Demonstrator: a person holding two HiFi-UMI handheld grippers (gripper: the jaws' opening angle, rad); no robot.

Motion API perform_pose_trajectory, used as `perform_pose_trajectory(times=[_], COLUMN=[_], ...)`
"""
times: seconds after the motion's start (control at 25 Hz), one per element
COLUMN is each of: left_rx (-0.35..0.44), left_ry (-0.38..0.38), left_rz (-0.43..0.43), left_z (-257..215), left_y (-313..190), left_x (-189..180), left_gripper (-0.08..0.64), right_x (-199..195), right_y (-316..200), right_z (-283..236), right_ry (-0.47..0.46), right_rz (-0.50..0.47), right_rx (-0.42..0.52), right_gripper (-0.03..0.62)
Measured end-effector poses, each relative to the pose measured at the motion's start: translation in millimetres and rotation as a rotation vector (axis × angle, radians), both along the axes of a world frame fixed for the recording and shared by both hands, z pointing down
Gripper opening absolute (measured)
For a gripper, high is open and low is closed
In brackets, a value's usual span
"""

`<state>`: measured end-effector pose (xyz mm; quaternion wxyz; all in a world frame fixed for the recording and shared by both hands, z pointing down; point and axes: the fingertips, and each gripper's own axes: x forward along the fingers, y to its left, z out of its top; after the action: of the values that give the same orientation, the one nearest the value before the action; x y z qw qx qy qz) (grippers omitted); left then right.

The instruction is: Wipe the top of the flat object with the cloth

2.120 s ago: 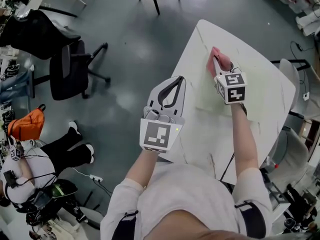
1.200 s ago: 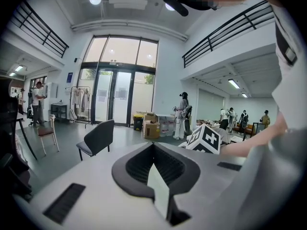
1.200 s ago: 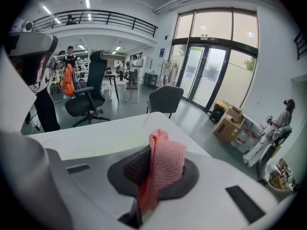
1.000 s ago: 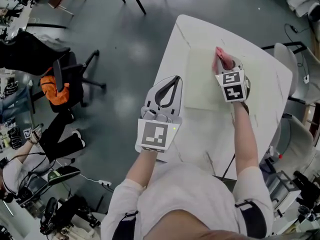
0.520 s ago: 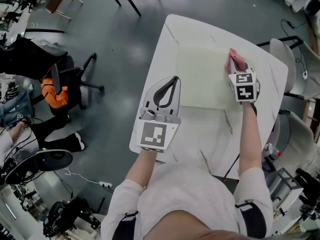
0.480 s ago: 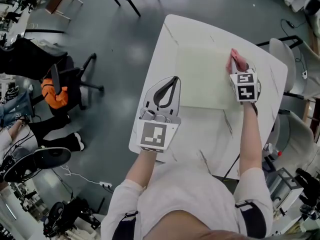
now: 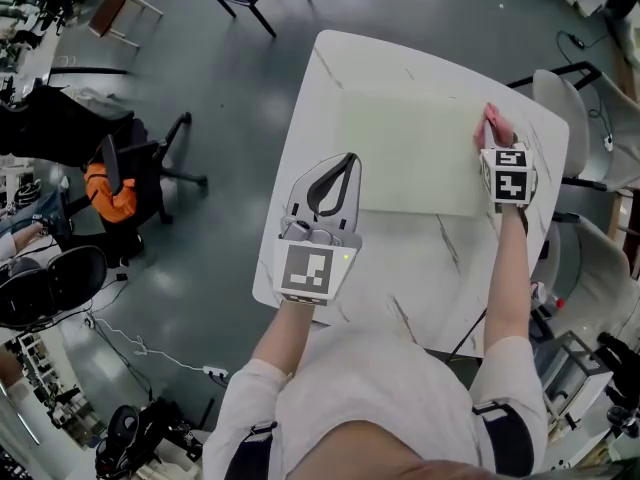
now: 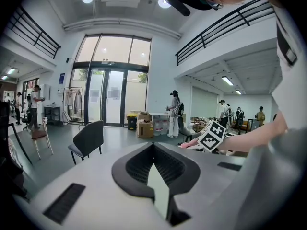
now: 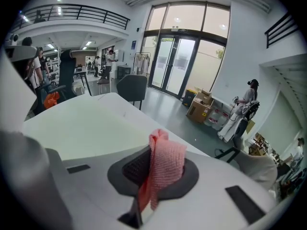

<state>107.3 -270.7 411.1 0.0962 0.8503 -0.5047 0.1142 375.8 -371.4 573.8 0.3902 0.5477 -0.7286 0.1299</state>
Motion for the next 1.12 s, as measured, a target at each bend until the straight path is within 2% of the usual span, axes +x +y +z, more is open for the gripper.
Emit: perform_pose_trajectory(times=[0.4, 0.64, 0.84, 1.12], left_rx=[0.001, 0.006, 0.009, 0.009], left_ry=[-0.014, -0.013, -0.006, -0.002], left_rz=[-0.004, -0.014, -0.033, -0.068], left_z=[-5.8, -8.5, -9.8, -9.3], left_y=[9.1, 14.2, 19.9, 28.2], left_x=[-1.3, -10.6, -23.4, -53.2], left_gripper=[0.015, 0.015, 0.015, 0.015], right_x=[-3.7, -10.7, -40.2, -101.9], right_y=[31.7, 37.0, 36.2, 34.0], right_z=[-3.0, -3.9, -4.0, -3.8], right_ry=[0.039, 0.043, 0.019, -0.015], right_rz=[-0.038, -0.023, -0.05, -0.093], right_rx=[-0.028, -0.027, -0.025, -0.029], right_gripper=[0.029, 0.029, 0.029, 0.029])
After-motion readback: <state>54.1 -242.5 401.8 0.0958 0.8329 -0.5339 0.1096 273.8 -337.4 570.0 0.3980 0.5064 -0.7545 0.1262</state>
